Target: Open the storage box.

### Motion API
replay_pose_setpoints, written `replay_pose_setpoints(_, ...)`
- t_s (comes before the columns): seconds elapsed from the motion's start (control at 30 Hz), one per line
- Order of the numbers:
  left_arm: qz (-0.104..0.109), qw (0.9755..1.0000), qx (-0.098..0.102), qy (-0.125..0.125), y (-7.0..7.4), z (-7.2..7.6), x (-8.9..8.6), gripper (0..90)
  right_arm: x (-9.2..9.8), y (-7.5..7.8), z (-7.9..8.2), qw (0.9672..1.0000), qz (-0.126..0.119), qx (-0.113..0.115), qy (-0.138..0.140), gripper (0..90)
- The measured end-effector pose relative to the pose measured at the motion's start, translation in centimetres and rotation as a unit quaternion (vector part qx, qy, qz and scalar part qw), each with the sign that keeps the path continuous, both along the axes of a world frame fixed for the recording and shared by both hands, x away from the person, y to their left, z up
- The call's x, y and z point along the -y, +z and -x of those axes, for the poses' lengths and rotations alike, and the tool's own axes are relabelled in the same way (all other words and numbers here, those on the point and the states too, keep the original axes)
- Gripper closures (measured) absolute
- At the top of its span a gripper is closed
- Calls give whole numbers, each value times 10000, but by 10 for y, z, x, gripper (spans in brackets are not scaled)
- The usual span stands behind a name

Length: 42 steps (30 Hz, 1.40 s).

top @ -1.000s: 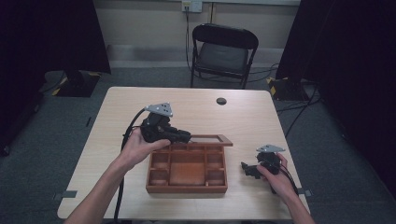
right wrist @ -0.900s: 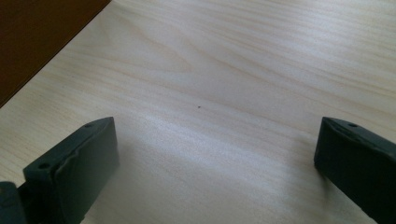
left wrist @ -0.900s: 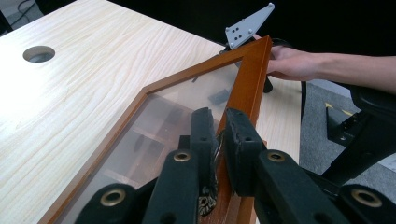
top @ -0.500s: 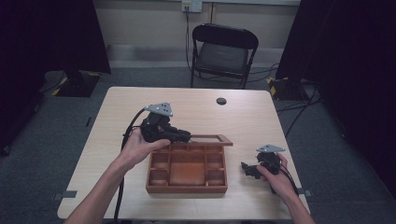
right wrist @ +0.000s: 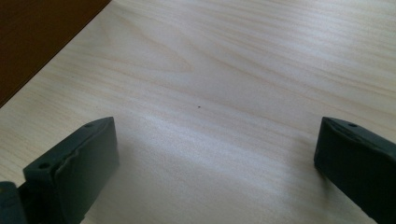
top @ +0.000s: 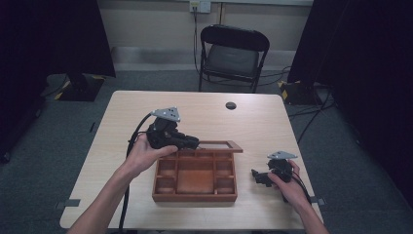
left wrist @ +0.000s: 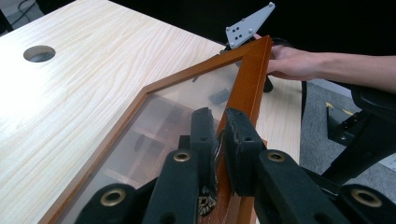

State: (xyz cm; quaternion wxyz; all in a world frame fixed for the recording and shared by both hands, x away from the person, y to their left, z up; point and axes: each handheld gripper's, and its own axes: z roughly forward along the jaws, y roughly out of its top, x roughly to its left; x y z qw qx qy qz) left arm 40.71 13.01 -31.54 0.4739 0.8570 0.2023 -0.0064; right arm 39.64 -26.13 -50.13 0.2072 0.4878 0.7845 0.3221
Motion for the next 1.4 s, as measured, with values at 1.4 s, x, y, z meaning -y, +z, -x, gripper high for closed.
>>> replay_pose_setpoints(1.4,29,10000,-30,9,-1,0,0,822,0,0,0,10000,-2,-1,-1,0)
